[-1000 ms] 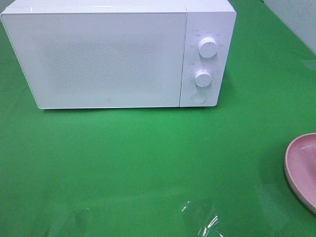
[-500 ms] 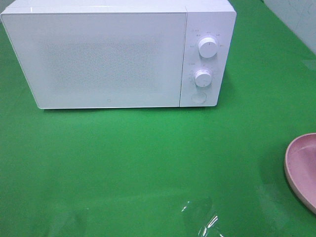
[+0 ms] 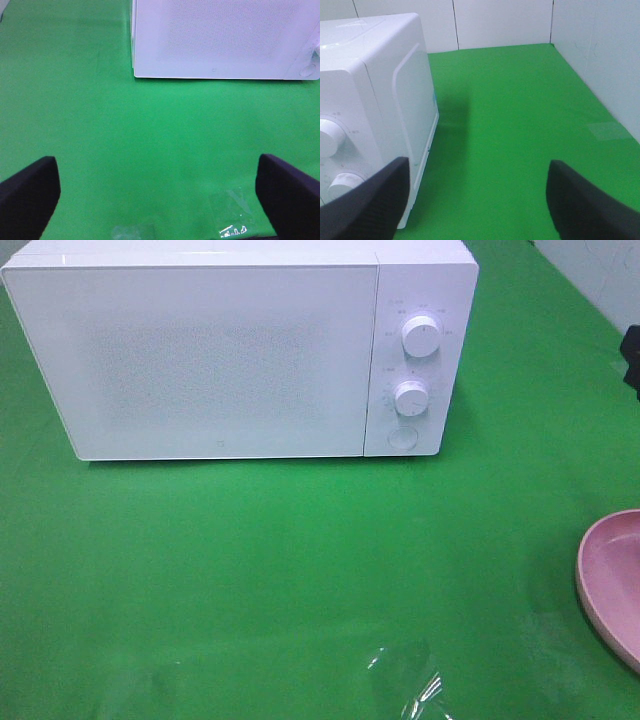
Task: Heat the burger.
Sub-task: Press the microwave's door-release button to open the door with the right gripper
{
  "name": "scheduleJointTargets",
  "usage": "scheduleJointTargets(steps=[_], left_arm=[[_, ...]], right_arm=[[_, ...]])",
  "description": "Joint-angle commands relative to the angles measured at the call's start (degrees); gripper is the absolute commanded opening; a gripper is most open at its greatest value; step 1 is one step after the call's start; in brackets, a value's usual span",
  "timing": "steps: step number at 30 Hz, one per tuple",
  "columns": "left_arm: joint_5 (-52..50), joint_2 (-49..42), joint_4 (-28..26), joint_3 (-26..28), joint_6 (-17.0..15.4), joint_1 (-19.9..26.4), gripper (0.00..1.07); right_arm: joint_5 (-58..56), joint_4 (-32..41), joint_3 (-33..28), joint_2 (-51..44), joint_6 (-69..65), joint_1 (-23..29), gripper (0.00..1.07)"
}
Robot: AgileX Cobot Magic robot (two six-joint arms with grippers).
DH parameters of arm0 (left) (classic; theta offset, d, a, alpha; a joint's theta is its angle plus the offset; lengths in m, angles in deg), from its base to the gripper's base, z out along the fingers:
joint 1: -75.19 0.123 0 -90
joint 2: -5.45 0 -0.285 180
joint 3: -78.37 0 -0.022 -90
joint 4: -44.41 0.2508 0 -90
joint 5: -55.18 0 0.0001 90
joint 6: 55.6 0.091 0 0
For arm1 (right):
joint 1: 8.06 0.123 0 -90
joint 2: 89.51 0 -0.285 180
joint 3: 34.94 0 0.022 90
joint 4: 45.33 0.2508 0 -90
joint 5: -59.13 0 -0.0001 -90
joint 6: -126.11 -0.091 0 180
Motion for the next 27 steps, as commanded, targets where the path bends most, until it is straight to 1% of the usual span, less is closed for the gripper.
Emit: scheduleJointTargets(steps=[1,2,3,4,5,6,7,9,10,11,12,13,14,16,17,18,19,20,21,22,23,24,25,26,27], left_arm=[[-0.5,-1.2,-0.1,-0.2,-0.3,-0.2,0.99],[-0.5,-1.2,-0.1,-0.2,-0.3,-0.2,0.99],[-0.5,-1.2,-0.1,-0.2,-0.3,-0.2,0.99],[-0.5,-1.2,-0.2,-0.2,-0.3,-0.2,0.99],[-0.5,-1.2,-0.2,-0.2,-0.3,-0.2,0.99],[-0.5,-1.2,-0.2,-0.2,-0.3,-0.2,0.99],[-0.5,-1.2,-0.2,-0.2,-0.3,-0.2,0.99],[-0.5,-1.2,-0.2,-0.2,-0.3,-0.2,0.99],[-0.5,-1.2,-0.2,-0.2,-0.3,-0.2,0.99],[-0.5,-1.2,-0.2,-0.2,-0.3,-0.2,0.99],[-0.5,-1.2,-0.2,-0.2,-0.3,-0.2,0.99],[-0.5,-1.2,-0.2,-0.2,-0.3,-0.2,0.99],[-0.5,-1.2,-0.2,-0.2,-0.3,-0.2,0.99],[-0.5,-1.2,-0.2,-0.2,-0.3,-0.2,0.99],[-0.5,-1.2,-0.2,-0.2,-0.3,-0.2,0.99],[-0.5,-1.2,-0.2,-0.2,-0.3,-0.2,0.99],[-0.5,-1.2,-0.2,-0.2,-0.3,-0.2,0.99],[-0.5,-1.2,-0.2,-0.2,-0.3,-0.2,0.99],[-0.5,-1.2,-0.2,-0.2,-0.3,-0.2,0.99],[-0.5,-1.2,-0.2,-0.2,-0.3,-0.2,0.99],[-0.5,-1.2,-0.2,-0.2,-0.3,-0.2,0.99],[-0.5,-1.2,-0.2,-0.2,-0.3,-0.2,0.99],[-0.5,-1.2,-0.2,-0.2,-0.3,-0.2,0.99],[-0.5,-1.2,-0.2,-0.2,-0.3,-0.2,0.99],[-0.5,-1.2,-0.2,-0.2,-0.3,-0.2,0.99]], right_arm=[[4.2,0.5,-0.5,1.3,0.6,-0.1,0.73],[7.4,3.0,-1.1,3.3,2.1,1.8,0.73],[7.4,3.0,-1.1,3.3,2.1,1.8,0.73],[10.0,6.7,-1.1,5.7,6.4,4.7,0.73],[10.0,6.7,-1.1,5.7,6.4,4.7,0.73],[12.4,10.6,-1.1,8.0,11.3,8.1,0.73],[12.4,10.6,-1.1,8.0,11.3,8.1,0.73],[17.4,18.6,-1.1,12.8,18.7,15.0,0.73],[17.4,18.6,-1.1,12.8,18.7,15.0,0.73],[18.3,20.1,-1.1,13.9,19.4,16.7,0.73],[18.3,20.1,-1.1,13.9,19.4,16.7,0.73],[20.7,24.1,-1.1,16.0,20.9,20.1,0.73],[20.7,24.1,-1.1,16.0,20.9,20.1,0.73],[26.1,31.7,-1.1,20.1,22.7,25.7,0.73],[26.1,31.7,-1.1,20.1,22.7,25.7,0.73],[28.5,34.3,-1.1,21.8,22.9,28.6,0.73],[28.5,34.3,-1.1,21.8,22.9,28.6,0.73],[29.6,35.0,-1.1,22.5,22.9,30.1,0.73],[31.9,36.7,-0.9,24.0,22.9,32.7,0.73],[31.9,36.7,-0.9,24.0,22.9,32.7,0.73],[33.3,38.5,-0.5,25.7,22.9,35.2,0.73],[33.3,38.5,-0.5,25.7,22.9,35.2,0.73],[33.8,40.3,0.1,27.2,22.9,37.2,0.73],[33.8,40.3,0.1,27.2,22.9,37.2,0.73],[33.7,42.6,0.9,28.6,22.8,39.2,0.73]])
